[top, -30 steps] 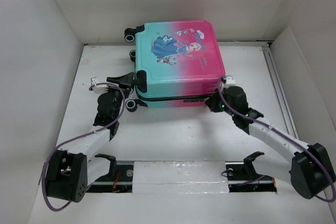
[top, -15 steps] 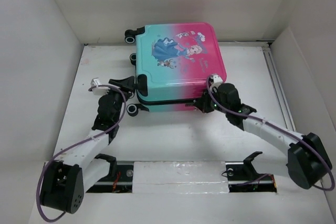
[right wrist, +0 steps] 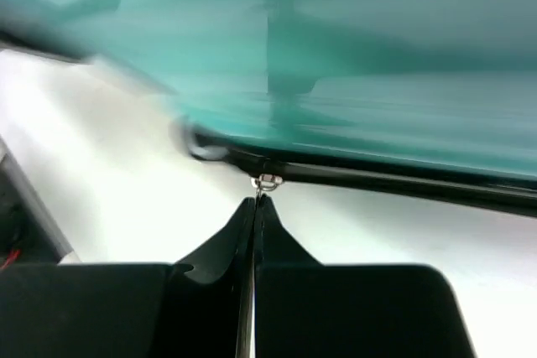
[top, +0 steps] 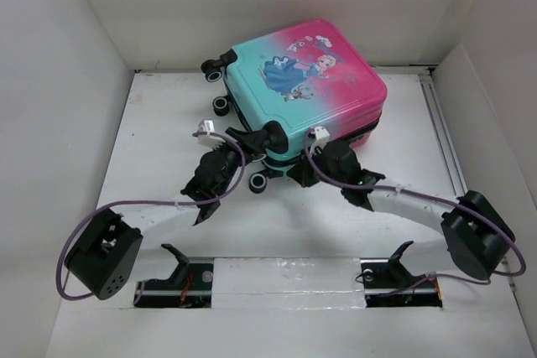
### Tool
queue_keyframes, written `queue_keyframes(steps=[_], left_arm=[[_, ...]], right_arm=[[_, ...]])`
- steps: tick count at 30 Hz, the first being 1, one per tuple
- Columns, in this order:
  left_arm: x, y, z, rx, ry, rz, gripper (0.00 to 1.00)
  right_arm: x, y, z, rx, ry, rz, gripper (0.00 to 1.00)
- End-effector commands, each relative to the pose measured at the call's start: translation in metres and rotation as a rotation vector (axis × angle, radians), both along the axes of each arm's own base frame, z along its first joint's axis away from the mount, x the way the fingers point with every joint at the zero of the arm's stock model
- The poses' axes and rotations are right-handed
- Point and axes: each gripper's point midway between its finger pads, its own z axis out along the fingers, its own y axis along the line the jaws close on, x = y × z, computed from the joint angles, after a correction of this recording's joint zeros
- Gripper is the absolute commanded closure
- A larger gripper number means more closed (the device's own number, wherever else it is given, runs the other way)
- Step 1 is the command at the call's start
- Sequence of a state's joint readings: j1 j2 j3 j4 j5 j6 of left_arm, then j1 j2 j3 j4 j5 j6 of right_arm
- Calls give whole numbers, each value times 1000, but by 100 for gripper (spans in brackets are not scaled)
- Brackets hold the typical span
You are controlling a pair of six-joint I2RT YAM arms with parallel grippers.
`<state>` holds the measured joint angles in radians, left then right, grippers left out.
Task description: Pack the luggage
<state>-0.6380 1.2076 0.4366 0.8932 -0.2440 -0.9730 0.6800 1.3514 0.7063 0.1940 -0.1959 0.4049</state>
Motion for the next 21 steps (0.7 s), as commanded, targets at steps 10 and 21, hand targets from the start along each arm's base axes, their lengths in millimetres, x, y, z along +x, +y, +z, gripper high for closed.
queue_keyframes(steps=[10, 21], left_arm=[[-78, -121, 95, -187, -160, -636, 100], [-68, -104, 113, -103, -224, -488, 18]], right_arm=[[-55, 59, 65, 261, -148, 180, 100], [-34, 30, 52, 480, -149, -85, 100]])
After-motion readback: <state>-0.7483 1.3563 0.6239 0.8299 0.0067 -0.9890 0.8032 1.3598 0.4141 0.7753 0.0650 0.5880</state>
